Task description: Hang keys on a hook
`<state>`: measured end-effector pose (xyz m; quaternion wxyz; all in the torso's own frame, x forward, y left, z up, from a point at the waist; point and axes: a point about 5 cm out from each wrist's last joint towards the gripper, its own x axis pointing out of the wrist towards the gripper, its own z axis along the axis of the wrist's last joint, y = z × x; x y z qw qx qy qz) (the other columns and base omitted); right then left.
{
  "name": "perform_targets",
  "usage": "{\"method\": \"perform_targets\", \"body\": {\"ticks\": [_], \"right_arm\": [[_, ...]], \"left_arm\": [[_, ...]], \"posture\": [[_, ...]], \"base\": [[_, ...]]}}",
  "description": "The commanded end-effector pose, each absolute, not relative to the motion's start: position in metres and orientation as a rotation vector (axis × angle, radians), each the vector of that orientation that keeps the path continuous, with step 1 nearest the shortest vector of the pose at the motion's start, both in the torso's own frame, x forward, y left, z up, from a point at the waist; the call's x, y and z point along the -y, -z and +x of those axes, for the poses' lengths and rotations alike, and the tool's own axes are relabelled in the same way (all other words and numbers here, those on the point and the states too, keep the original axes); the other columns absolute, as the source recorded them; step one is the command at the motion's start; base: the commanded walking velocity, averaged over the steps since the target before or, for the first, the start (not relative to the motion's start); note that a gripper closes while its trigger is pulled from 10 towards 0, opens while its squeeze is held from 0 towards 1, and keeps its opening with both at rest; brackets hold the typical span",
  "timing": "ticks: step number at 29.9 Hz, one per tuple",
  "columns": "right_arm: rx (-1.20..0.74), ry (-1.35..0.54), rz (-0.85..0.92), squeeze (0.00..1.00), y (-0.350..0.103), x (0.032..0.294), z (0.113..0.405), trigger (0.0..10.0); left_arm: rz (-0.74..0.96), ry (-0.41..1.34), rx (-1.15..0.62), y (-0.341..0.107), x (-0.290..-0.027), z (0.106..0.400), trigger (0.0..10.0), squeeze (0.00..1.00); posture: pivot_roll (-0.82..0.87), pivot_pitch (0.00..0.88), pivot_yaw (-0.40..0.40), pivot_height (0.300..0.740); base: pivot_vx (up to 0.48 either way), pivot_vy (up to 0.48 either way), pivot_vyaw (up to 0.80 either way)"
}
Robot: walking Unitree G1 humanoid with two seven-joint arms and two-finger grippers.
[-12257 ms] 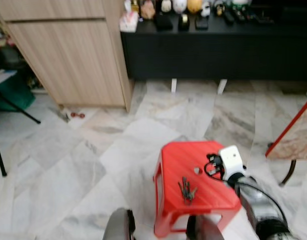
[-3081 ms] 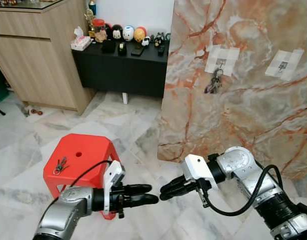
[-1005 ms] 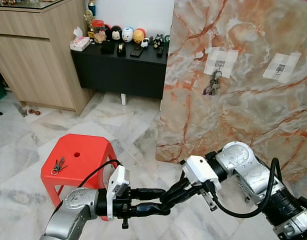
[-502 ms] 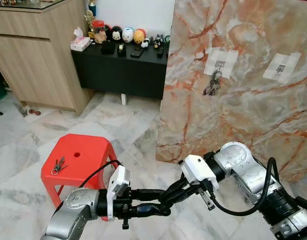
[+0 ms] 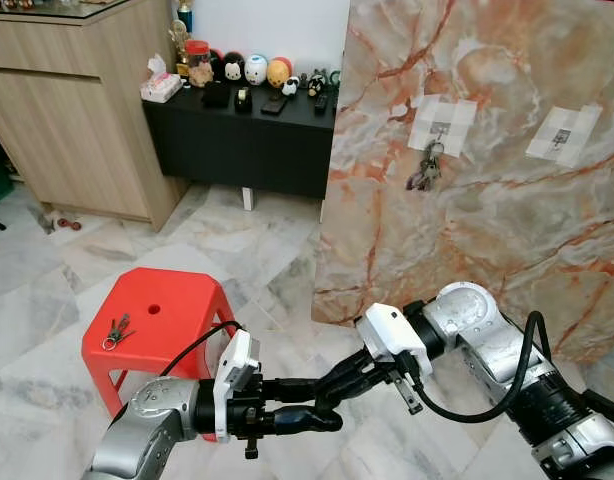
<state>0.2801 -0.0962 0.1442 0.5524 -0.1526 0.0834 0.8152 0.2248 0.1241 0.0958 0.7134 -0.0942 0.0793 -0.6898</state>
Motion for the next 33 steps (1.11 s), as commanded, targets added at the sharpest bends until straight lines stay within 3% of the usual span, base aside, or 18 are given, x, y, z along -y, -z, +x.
{"method": "perform_targets", "body": {"ticks": [1, 8, 10, 11, 12, 13, 15, 17, 18, 19, 29, 33], "right_arm": [[-0.165, -1.917, -0.359, 0.00, -0.1504, 0.0967, 0.2832, 10.0], [-0.163, -1.919, -0.360, 0.00, -0.1510, 0.0963, 0.2846, 10.0], [-0.163, -1.924, -0.359, 0.00, -0.1506, 0.0959, 0.2837, 10.0], [-0.163, -1.924, -0.359, 0.00, -0.1506, 0.0959, 0.2837, 10.0], [-0.164, -1.925, -0.360, 0.00, -0.1503, 0.0957, 0.2835, 10.0], [-0.164, -1.925, -0.361, 0.00, -0.1502, 0.0956, 0.2834, 10.0], [-0.166, -1.926, -0.362, 0.00, -0.1500, 0.0955, 0.2833, 10.0], [-0.168, -1.926, -0.365, 0.00, -0.1497, 0.0956, 0.2833, 10.0], [-0.169, -1.925, -0.366, 0.00, -0.1497, 0.0957, 0.2834, 10.0], [-0.170, -1.924, -0.368, 0.00, -0.1494, 0.0958, 0.2835, 10.0], [-0.159, -1.900, -0.360, 0.00, -0.1490, 0.0947, 0.2853, 10.0], [-0.110, -1.851, -0.272, 0.00, -0.1539, 0.0911, 0.2906, 10.0]], "left_arm": [[-0.180, 1.584, -0.158, -0.1012, -0.1167, 0.2239, 7.8, 0.00], [-0.174, 1.584, -0.162, -0.1006, -0.1154, 0.2238, 8.1, 0.00], [-0.177, 1.582, -0.160, -0.1006, -0.1149, 0.2239, 7.0, 0.00], [-0.177, 1.582, -0.160, -0.1006, -0.1149, 0.2239, 7.0, 0.00], [-0.179, 1.580, -0.161, -0.1003, -0.1145, 0.2242, 4.7, 0.00], [-0.180, 1.578, -0.162, -0.1000, -0.1143, 0.2244, 4.7, 0.00], [-0.184, 1.573, -0.160, -0.0999, -0.1139, 0.2247, 3.2, 0.00], [-0.187, 1.570, -0.159, -0.0999, -0.1138, 0.2249, 2.5, 0.00], [-0.187, 1.569, -0.158, -0.0999, -0.1138, 0.2251, 1.7, 0.00], [-0.188, 1.566, -0.157, -0.0998, -0.1138, 0.2255, 0.0, 0.00], [-0.186, 1.563, -0.159, -0.0991, -0.1138, 0.2256, 0.0, 0.00], [-0.179, 1.561, -0.163, -0.0985, -0.1135, 0.2258, 0.0, 0.00]], "posture": [[0.02, 0.000, -0.093, 0.740], [0.02, 0.000, -0.094, 0.740], [0.02, 0.000, -0.096, 0.740], [0.02, 0.000, -0.096, 0.740], [0.02, 0.000, -0.096, 0.740], [0.02, 0.000, -0.096, 0.740], [0.02, 0.000, -0.096, 0.740], [0.02, 0.000, -0.096, 0.740], [0.02, 0.000, -0.096, 0.740], [0.02, 0.000, -0.096, 0.740], [0.02, 0.000, -0.094, 0.740], [0.02, 0.000, -0.094, 0.740]], "base": [[0.000, 0.000, 0.00], [0.000, 0.000, 0.00], [0.000, 0.000, 0.00], [0.000, 0.000, 0.00], [0.000, 0.000, 0.00], [0.000, 0.000, 0.00], [0.000, 0.000, 0.00], [0.000, 0.000, 0.00], [0.000, 0.000, 0.00], [0.000, 0.000, 0.00], [0.000, 0.000, 0.00], [0.000, 0.000, 0.00]]}}
